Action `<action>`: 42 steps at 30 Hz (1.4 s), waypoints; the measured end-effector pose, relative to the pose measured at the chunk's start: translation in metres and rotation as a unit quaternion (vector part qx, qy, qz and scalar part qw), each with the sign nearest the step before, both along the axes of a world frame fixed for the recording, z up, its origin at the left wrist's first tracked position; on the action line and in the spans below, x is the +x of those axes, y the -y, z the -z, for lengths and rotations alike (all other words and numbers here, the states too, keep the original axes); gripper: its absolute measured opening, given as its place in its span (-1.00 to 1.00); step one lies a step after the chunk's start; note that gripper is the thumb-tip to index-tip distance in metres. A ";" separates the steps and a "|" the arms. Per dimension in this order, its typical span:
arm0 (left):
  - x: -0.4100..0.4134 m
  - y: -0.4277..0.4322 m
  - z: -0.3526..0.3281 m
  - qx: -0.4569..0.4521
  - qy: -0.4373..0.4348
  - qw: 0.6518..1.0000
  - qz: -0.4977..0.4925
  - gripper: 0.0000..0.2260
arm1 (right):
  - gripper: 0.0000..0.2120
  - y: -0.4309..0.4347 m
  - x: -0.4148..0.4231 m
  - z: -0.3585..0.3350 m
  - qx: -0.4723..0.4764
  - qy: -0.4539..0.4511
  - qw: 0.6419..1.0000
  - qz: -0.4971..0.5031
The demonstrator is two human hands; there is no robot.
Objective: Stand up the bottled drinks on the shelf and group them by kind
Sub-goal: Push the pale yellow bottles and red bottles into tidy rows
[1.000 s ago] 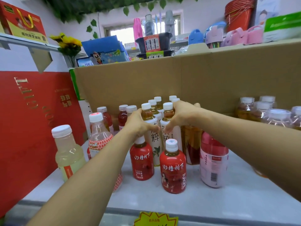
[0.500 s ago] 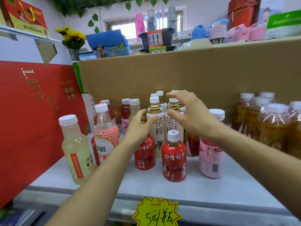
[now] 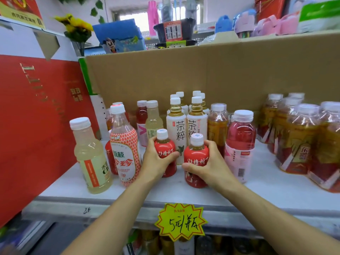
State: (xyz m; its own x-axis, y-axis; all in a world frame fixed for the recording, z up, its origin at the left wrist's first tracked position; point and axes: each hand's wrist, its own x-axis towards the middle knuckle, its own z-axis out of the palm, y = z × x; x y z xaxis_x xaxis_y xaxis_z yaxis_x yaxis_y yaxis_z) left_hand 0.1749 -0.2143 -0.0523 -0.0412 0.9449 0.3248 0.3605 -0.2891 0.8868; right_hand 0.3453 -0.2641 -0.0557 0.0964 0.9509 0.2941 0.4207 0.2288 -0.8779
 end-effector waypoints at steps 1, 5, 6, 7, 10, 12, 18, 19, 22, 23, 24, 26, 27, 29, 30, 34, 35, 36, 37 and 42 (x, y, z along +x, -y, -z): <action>0.000 0.000 0.000 0.003 -0.003 1.000 0.001 -0.39 | -0.20 0.001 0.000 -0.001 -0.002 0.002 1.000 0.003; -0.001 0.007 0.001 0.008 -0.003 1.000 0.012 -0.37 | -0.26 0.009 0.002 -0.005 0.003 0.000 1.000 0.012; -0.001 0.010 0.002 0.008 0.005 1.000 0.014 -0.35 | -0.27 0.013 0.003 -0.005 0.006 -0.002 1.000 0.019; -0.001 0.015 0.001 0.010 0.011 1.000 0.016 -0.34 | -0.27 0.018 0.005 -0.005 0.010 -0.005 1.000 0.028; 0.002 0.037 -0.004 0.030 0.031 0.999 0.024 -0.34 | -0.29 0.038 0.012 -0.008 0.028 -0.028 0.998 0.048; 0.005 0.058 -0.009 0.044 0.041 0.998 0.034 -0.36 | -0.31 0.056 0.019 -0.011 0.041 -0.044 0.997 0.053; 0.029 0.120 -0.015 0.056 0.025 0.994 0.094 -0.39 | -0.32 0.117 0.054 -0.016 0.053 -0.038 0.996 0.062; 0.038 0.130 -0.015 0.055 0.025 0.993 0.099 -0.40 | -0.31 0.127 0.062 -0.016 0.054 -0.037 0.995 0.069; 0.071 0.160 -0.012 0.042 0.046 0.992 0.112 -0.35 | -0.34 0.160 0.092 -0.016 0.058 -0.040 0.994 0.088; 0.086 0.172 -0.011 0.038 0.055 0.991 0.120 -0.33 | -0.34 0.173 0.105 -0.016 0.057 -0.044 0.993 0.095; 0.101 0.183 -0.009 0.034 0.062 0.989 0.127 -0.33 | -0.34 0.186 0.119 -0.016 0.056 -0.046 0.992 0.102; 0.136 0.208 -0.005 0.021 0.074 0.986 0.147 -0.35 | -0.34 0.215 0.152 -0.017 0.054 -0.047 0.991 0.115; 0.155 0.221 -0.004 0.014 0.083 0.984 0.159 -0.37 | -0.33 0.229 0.170 -0.017 0.053 -0.050 0.990 0.120; 0.197 0.245 -0.002 0.000 0.103 0.978 0.181 -0.39 | -0.34 0.261 0.207 -0.020 0.045 -0.058 0.989 0.126; 0.218 0.256 -0.002 -0.008 0.111 0.975 0.190 -0.40 | -0.34 0.277 0.226 -0.022 0.043 -0.059 0.989 0.130; 0.300 0.299 -0.001 -0.032 0.120 0.968 0.216 -0.35 | -0.32 0.337 0.302 -0.023 0.041 -0.049 0.985 0.161; 0.319 0.309 -0.002 -0.034 0.124 0.966 0.223 -0.32 | -0.31 0.349 0.320 -0.022 0.039 -0.048 0.984 0.169; 0.335 0.317 -0.001 -0.037 0.127 0.964 0.229 -0.29 | -0.30 0.361 0.337 -0.021 0.036 -0.045 0.982 0.177; 0.351 0.324 -0.002 -0.041 0.127 0.963 0.236 -0.28 | -0.27 0.372 0.352 -0.020 0.032 -0.042 0.981 0.186; 0.418 0.344 -0.002 -0.069 0.105 0.950 0.287 -0.33 | -0.32 0.404 0.414 -0.019 0.020 -0.048 0.975 0.217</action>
